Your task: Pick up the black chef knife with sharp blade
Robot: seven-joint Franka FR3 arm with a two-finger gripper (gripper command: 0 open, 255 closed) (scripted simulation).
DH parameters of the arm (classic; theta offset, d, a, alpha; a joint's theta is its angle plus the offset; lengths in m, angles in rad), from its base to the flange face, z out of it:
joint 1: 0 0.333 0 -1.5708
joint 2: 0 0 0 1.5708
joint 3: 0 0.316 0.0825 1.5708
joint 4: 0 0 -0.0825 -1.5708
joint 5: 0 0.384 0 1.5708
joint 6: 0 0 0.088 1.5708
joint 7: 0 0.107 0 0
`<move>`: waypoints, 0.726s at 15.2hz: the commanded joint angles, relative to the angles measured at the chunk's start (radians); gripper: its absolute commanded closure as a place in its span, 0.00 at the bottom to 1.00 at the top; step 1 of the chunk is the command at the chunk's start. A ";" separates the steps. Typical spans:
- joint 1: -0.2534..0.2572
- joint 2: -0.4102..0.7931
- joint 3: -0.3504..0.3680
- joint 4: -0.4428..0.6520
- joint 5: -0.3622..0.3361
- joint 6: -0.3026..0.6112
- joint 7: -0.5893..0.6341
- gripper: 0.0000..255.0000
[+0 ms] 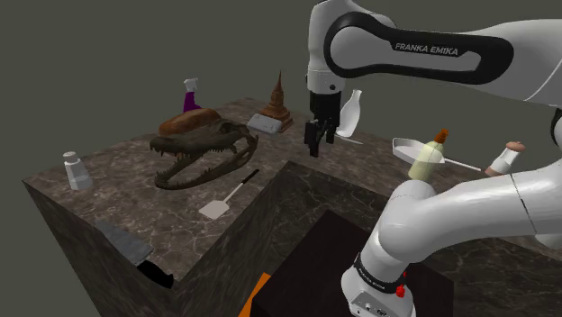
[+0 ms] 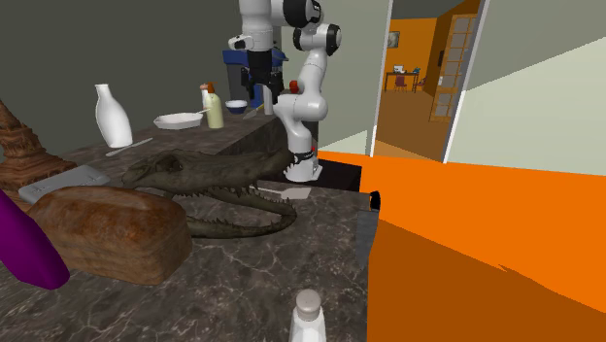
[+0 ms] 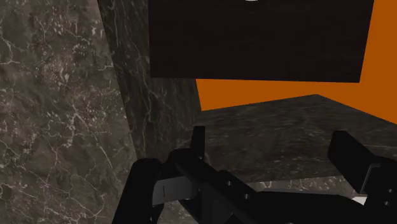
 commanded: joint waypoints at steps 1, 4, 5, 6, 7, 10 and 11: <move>0.000 0.000 0.000 0.000 0.000 0.000 0.000 0.00; 0.024 0.052 0.046 -0.008 0.047 0.069 0.048 0.00; 0.031 0.072 0.061 -0.008 0.061 0.093 0.064 0.00; 0.039 0.092 0.076 -0.007 0.075 0.116 0.079 0.00; 0.046 0.114 0.091 -0.006 0.088 0.139 0.094 0.00; 0.066 0.184 0.136 0.008 0.122 0.209 0.139 0.00; 0.073 0.210 0.151 0.014 0.132 0.232 0.153 0.00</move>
